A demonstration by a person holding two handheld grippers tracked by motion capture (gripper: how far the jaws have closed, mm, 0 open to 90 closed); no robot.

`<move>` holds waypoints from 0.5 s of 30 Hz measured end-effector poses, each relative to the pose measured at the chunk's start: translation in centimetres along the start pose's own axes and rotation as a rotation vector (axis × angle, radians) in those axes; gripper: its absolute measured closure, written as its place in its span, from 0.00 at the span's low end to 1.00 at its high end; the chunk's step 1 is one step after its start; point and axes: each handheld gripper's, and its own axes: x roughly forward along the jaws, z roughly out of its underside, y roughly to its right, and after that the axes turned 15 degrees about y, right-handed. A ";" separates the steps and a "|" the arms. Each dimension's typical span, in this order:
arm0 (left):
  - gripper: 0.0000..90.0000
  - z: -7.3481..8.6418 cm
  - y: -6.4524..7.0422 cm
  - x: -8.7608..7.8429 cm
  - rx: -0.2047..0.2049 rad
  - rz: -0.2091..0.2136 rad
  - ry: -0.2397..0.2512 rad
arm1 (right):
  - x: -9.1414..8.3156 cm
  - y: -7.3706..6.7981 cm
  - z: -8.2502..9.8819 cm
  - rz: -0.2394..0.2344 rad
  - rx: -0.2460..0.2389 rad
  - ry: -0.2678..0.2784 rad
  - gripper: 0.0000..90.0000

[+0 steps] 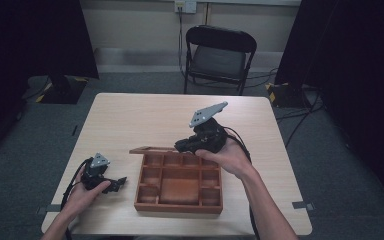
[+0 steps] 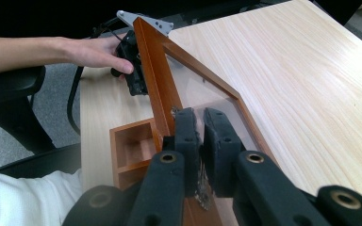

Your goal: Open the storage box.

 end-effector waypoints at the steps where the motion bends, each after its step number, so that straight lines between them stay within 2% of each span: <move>1: 0.00 0.0 0.0 0.0 0.000 0.000 0.000 | 0.0 0.0 0.0 -0.001 0.000 0.000 0.94; 15: 0.00 0.0 0.0 0.0 0.000 0.001 0.000 | 0.0 0.0 0.1 -0.003 0.001 0.000 0.94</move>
